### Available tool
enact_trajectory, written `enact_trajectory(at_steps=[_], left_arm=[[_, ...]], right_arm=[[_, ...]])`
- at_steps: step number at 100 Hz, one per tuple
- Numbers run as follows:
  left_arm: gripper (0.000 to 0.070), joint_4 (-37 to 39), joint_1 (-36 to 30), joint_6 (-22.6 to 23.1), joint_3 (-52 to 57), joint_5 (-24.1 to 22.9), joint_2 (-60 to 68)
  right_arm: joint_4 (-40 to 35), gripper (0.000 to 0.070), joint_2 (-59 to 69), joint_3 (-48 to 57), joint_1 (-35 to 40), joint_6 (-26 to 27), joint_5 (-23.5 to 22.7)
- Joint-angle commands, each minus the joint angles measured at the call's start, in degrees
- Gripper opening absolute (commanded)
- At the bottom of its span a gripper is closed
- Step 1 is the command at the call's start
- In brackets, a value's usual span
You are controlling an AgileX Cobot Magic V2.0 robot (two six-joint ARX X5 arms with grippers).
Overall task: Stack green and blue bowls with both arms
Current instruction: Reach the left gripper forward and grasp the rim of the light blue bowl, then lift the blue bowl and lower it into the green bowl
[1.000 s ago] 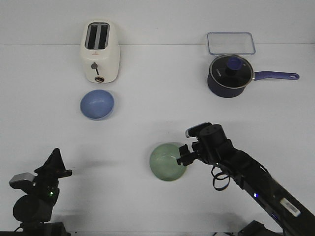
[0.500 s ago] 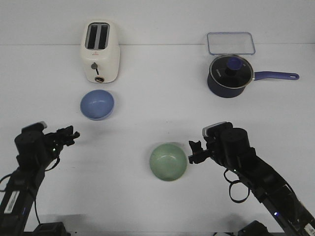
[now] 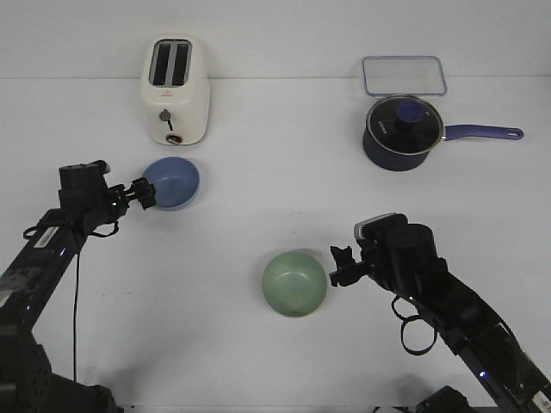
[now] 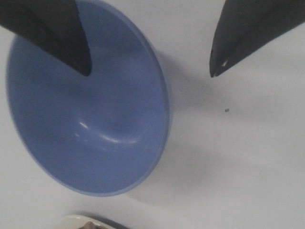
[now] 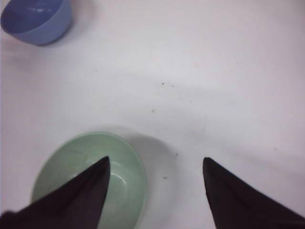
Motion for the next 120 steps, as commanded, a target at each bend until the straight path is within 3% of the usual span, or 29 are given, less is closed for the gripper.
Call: enact_trajectory(at_steps=[1,19,23,36,56,78,88,102,120], left_arm=[[0.0463,-0.11,0.07,1.55,2.82,0.24,3.50],[0.0432,-1.18,0.04,1.51,7.50,0.26,10.12],[0.0355,-1.55,0.04,1.53,8.04,0.26,10.73],[0.0003,-1.64,-0.11,3.06,8.31,0.26,11.26],[0.0014,-3.04,-0.39,3.45,8.39,1.14,9.75],[0.0014,-5.62,-2.05,5.01,8.39,10.95,0.35],[0.0014,-9.01,-4.13,6.86,8.39,13.05,-4.87],[0.0014,-15.82,-10.01,9.18,8.39,13.88,-10.47],[0.0014,-20.41,-22.77,10.19,8.37,13.46,-12.00]], right_arm=[[0.37,0.0409,0.55,0.87,0.31,-0.35,0.02],[0.37,0.0409,0.55,0.87,0.31,-0.31,0.02],[0.37,0.0409,0.55,0.87,0.31,-0.31,0.02],[0.37,0.0409,0.55,0.87,0.31,-0.31,0.02],[0.37,0.0409,0.55,0.87,0.31,-0.33,0.04],[0.35,0.0409,0.55,0.87,0.31,-0.31,0.04],[0.35,0.0409,0.55,0.87,0.31,-0.28,0.28],[0.31,0.0409,0.17,0.87,0.22,-0.35,2.45],[0.28,0.0409,-1.33,0.87,-1.88,-0.85,4.42]])
